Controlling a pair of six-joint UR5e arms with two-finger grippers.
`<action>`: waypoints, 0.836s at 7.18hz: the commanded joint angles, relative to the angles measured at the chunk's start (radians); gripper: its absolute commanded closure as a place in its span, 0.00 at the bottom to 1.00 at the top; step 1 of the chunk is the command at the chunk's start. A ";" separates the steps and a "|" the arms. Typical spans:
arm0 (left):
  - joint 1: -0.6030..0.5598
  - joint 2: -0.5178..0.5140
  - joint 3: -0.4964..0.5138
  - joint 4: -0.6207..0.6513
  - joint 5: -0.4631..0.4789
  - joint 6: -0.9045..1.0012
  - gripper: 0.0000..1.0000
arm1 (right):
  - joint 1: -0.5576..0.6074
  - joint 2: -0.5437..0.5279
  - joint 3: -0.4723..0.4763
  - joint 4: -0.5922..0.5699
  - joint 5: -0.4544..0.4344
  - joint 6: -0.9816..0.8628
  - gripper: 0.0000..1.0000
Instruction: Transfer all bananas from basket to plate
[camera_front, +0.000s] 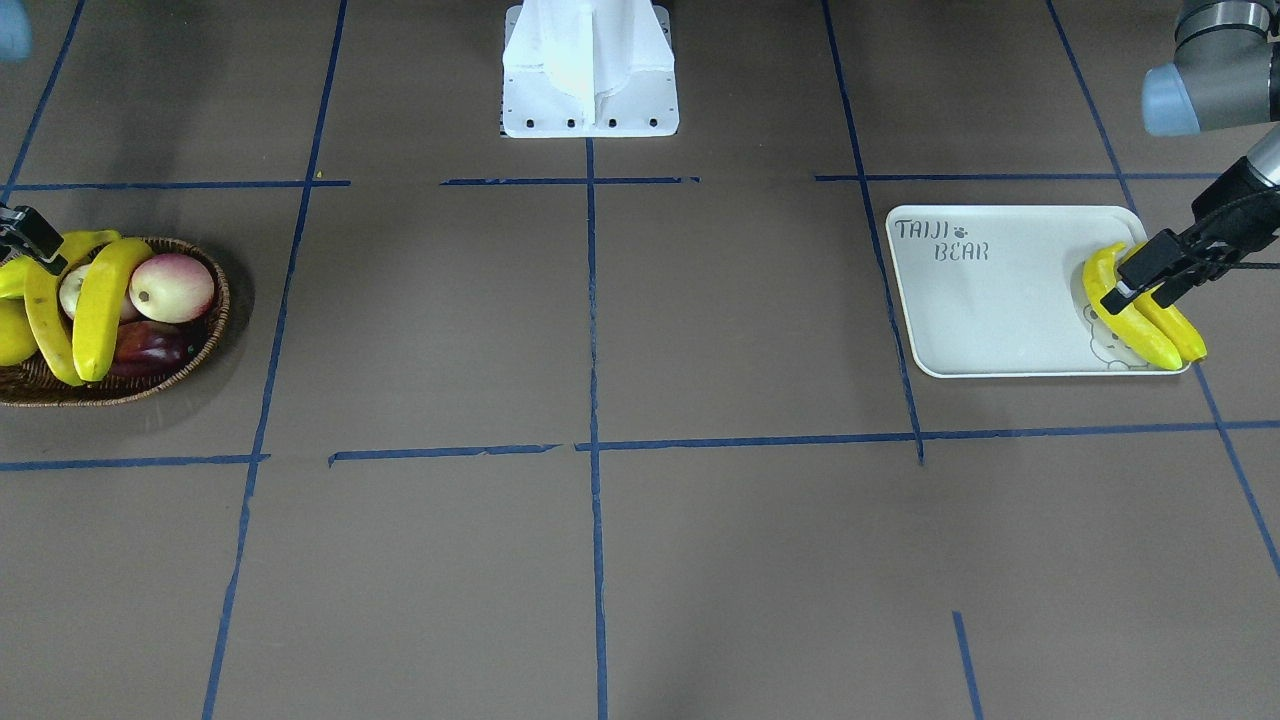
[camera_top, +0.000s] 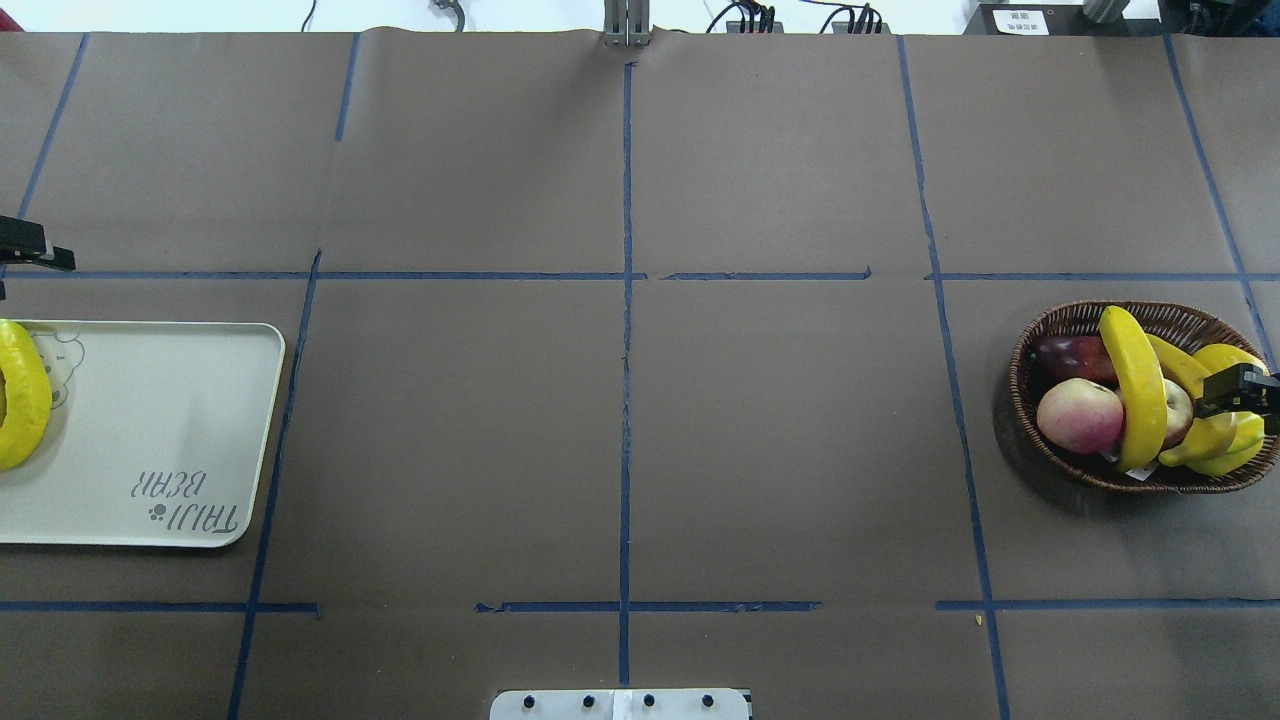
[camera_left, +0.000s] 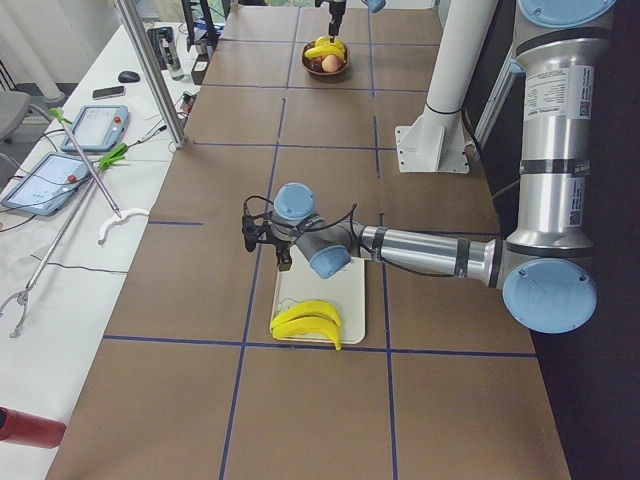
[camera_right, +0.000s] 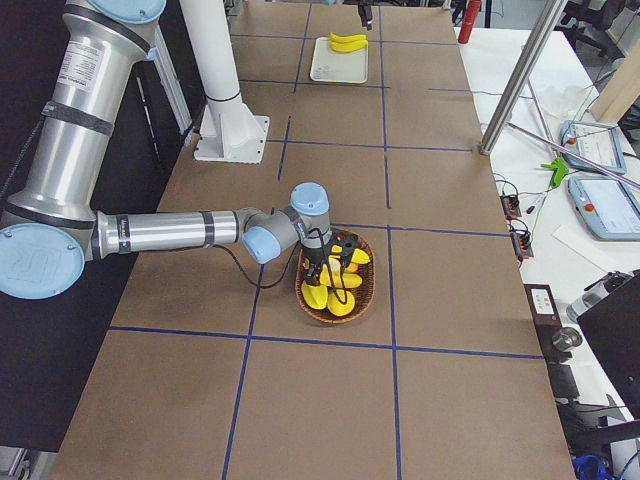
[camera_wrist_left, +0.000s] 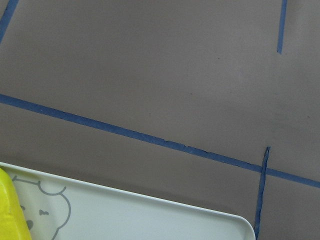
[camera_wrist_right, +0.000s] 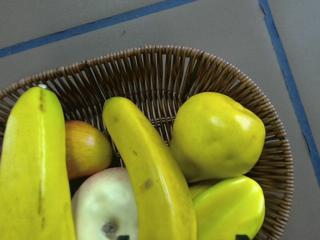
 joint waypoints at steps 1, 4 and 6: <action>0.000 0.000 0.000 0.000 0.000 0.000 0.00 | -0.035 0.007 -0.005 0.001 0.000 0.004 0.33; 0.000 0.000 0.003 0.000 0.000 0.000 0.00 | -0.063 0.004 -0.005 0.001 -0.022 -0.019 0.63; 0.002 0.000 0.003 0.000 0.002 0.000 0.00 | -0.058 -0.002 0.013 0.001 -0.022 -0.057 0.93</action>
